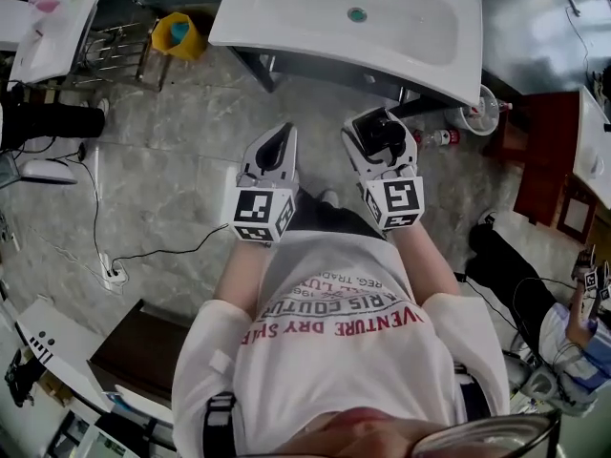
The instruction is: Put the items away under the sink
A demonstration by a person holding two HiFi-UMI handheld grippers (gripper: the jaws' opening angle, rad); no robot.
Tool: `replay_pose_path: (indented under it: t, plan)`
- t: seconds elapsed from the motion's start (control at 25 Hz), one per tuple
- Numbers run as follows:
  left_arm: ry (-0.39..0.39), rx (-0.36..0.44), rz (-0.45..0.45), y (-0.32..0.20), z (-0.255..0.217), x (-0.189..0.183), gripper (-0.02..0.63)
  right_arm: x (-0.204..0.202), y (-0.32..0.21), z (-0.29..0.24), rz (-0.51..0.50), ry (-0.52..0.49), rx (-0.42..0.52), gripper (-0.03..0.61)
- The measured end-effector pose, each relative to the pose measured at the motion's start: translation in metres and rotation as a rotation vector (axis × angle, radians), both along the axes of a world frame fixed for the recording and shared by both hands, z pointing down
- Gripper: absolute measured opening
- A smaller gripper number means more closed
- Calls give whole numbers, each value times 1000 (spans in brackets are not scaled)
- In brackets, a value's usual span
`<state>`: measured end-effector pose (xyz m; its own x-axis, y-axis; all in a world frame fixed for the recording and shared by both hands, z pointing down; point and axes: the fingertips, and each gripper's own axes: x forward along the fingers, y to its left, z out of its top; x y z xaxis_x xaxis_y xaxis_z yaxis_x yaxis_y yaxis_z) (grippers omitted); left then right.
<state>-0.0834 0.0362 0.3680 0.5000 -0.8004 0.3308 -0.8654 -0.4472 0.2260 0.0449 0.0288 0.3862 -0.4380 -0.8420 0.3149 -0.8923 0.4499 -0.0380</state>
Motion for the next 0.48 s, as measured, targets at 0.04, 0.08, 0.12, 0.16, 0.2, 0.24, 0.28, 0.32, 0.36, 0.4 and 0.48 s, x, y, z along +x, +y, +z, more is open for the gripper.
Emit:
replay_pose_path:
  t: [0.04,0.08,0.12,0.16,0.2,0.24,0.28,0.32,0.36,0.4,0.48]
  plan:
    - [-4,4,-1,-6,9,-3,23,-4,-2,8,-11,0,11,371]
    - [-11,11,-4,-13,20,-6,23,-7,-6,19,-21,3,19,371]
    - [-18,18,-9,-20,32,-8,23,-9,-11,33,-30,7,24,371]
    - [-24,23,-15,-26,46,-10,23,-11,-16,48,-37,11,24,371]
    - [-29,27,-17,-32,62,-12,23,-13,-19,66,-40,11,20,371]
    - [-37,32,-12,-37,78,-13,23,-14,-23,84,-41,9,16,371]
    - [-48,40,-1,-43,95,-13,23,-16,-27,103,-42,7,12,371]
    - [-60,51,13,-49,111,-13,23,-18,-32,123,-41,6,9,371]
    - [-68,64,25,-55,127,-13,23,-20,-37,143,-41,6,6,371]
    - [-72,77,32,-61,143,-14,23,-21,-41,162,-39,8,3,371]
    - [-76,93,31,-72,178,-17,23,-24,-50,200,-37,12,6,371]
